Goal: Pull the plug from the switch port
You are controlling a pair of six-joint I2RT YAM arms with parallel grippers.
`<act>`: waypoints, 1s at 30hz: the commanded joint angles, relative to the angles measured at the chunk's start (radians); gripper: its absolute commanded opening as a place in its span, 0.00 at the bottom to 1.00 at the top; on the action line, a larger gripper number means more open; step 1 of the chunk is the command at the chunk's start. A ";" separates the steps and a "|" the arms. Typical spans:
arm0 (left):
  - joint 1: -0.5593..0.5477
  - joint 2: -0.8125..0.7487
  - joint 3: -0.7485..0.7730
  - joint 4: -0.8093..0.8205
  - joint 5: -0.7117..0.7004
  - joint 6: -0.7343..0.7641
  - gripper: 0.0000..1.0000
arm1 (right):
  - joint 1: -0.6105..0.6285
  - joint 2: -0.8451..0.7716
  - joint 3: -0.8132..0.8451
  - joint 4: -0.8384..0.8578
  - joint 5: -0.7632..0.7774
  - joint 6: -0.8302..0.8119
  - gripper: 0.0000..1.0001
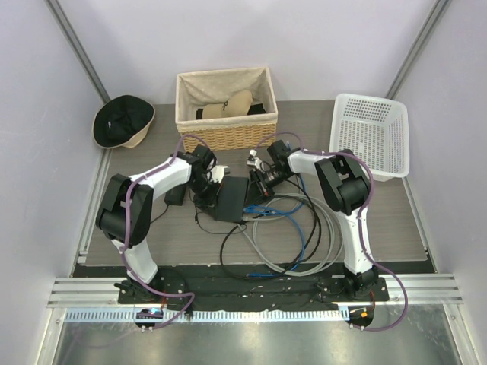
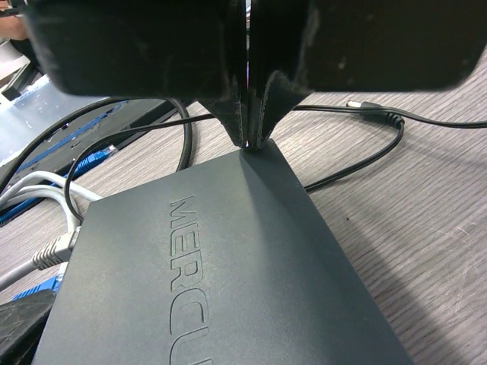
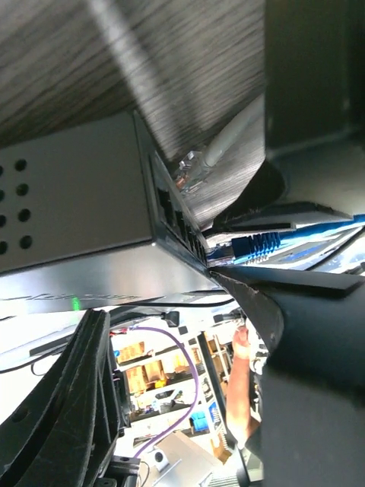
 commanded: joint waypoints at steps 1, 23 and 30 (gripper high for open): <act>-0.011 0.085 -0.044 0.108 -0.109 0.028 0.00 | 0.015 0.010 0.026 -0.048 -0.005 -0.047 0.27; -0.006 0.206 0.253 0.009 0.070 0.004 0.00 | 0.026 0.158 0.205 -0.269 0.127 -0.211 0.02; -0.006 0.267 0.184 0.051 -0.028 -0.001 0.00 | 0.004 0.180 0.204 -0.281 0.130 -0.234 0.02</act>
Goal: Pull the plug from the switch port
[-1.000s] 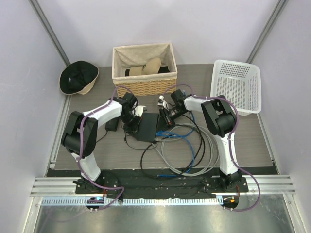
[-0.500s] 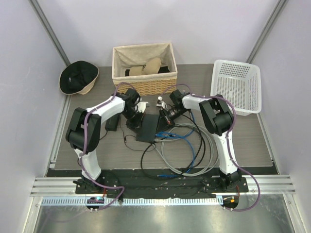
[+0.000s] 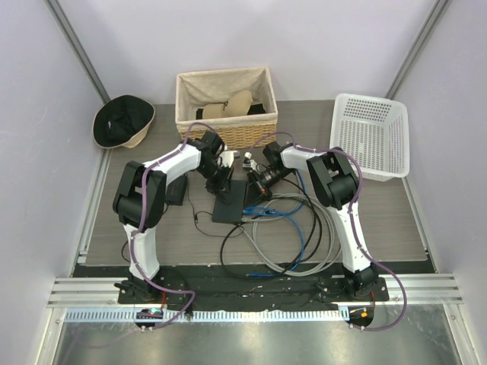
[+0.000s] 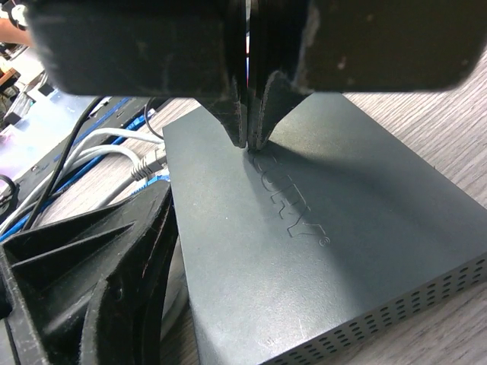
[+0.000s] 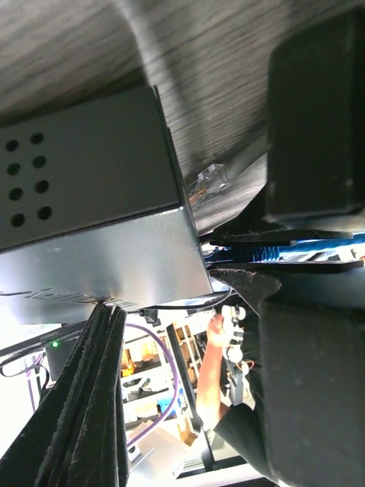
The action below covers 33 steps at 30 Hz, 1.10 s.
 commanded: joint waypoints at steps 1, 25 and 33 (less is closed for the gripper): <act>-0.006 0.085 -0.070 0.049 -0.155 0.015 0.00 | -0.012 0.034 0.010 -0.014 0.156 -0.064 0.02; -0.006 0.102 -0.124 0.076 -0.202 0.038 0.00 | -0.119 -0.048 0.025 -0.151 0.016 -0.198 0.02; -0.004 0.077 -0.124 0.083 -0.201 0.046 0.00 | -0.198 -0.263 0.060 -0.255 0.218 -0.320 0.02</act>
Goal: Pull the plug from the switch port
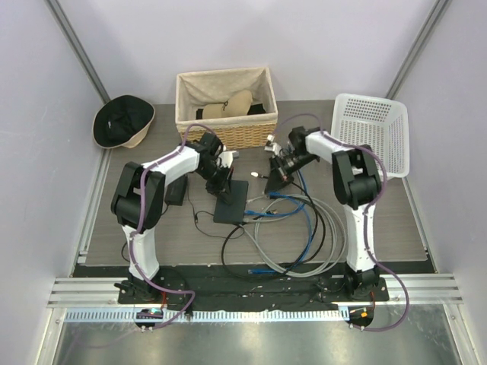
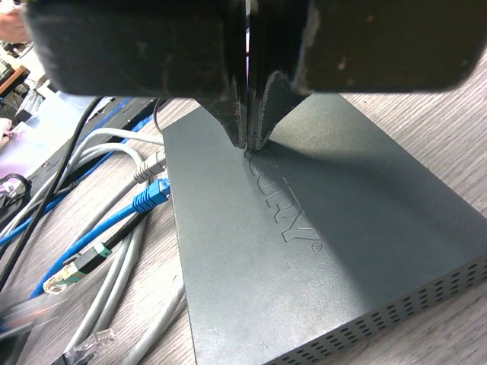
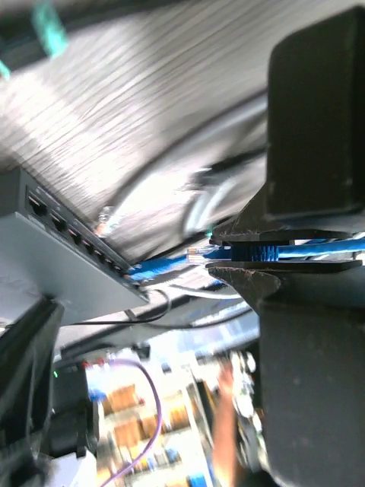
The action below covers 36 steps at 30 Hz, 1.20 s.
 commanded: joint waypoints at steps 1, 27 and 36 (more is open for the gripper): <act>-0.012 0.079 -0.077 0.023 -0.229 0.079 0.00 | -0.029 -0.157 0.044 -0.053 0.163 -0.072 0.02; -0.006 0.031 -0.048 -0.025 -0.192 0.128 0.00 | -0.126 0.061 0.680 0.089 0.809 -0.222 0.04; -0.006 0.018 -0.053 -0.025 -0.199 0.128 0.00 | -0.089 0.009 0.681 0.142 0.802 -0.082 0.68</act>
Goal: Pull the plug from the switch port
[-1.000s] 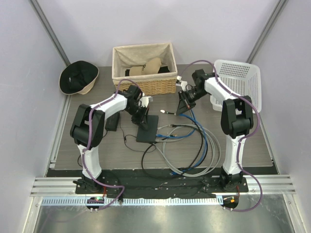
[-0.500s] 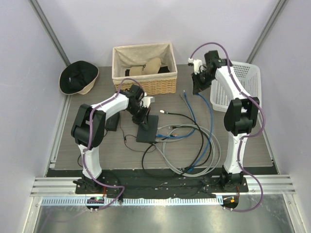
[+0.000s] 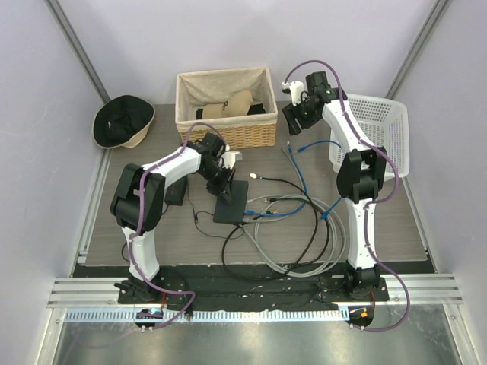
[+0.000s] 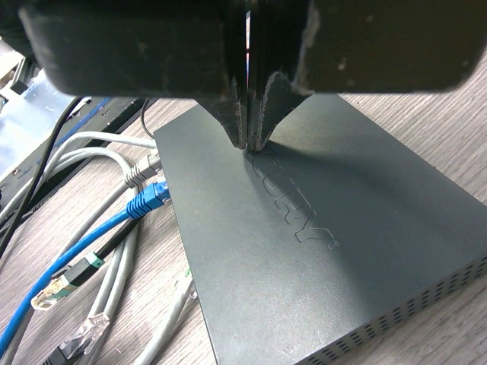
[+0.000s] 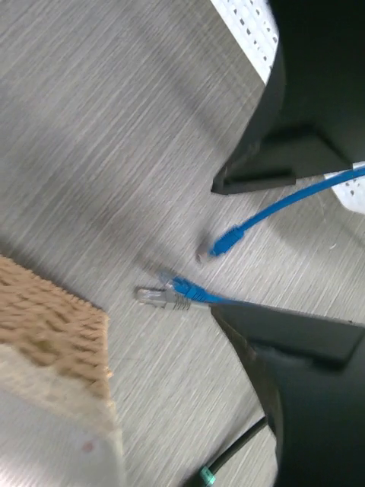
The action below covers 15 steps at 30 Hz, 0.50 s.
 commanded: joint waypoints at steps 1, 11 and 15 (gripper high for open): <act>0.009 0.044 -0.050 -0.025 -0.162 0.064 0.00 | 0.023 -0.119 0.043 0.063 -0.045 0.092 0.73; 0.007 0.055 -0.039 -0.023 -0.160 0.064 0.00 | 0.090 -0.521 -0.410 0.086 -0.220 0.216 0.74; 0.009 0.060 -0.052 -0.017 -0.152 0.064 0.00 | 0.107 -0.616 -0.684 0.100 -0.336 0.249 0.73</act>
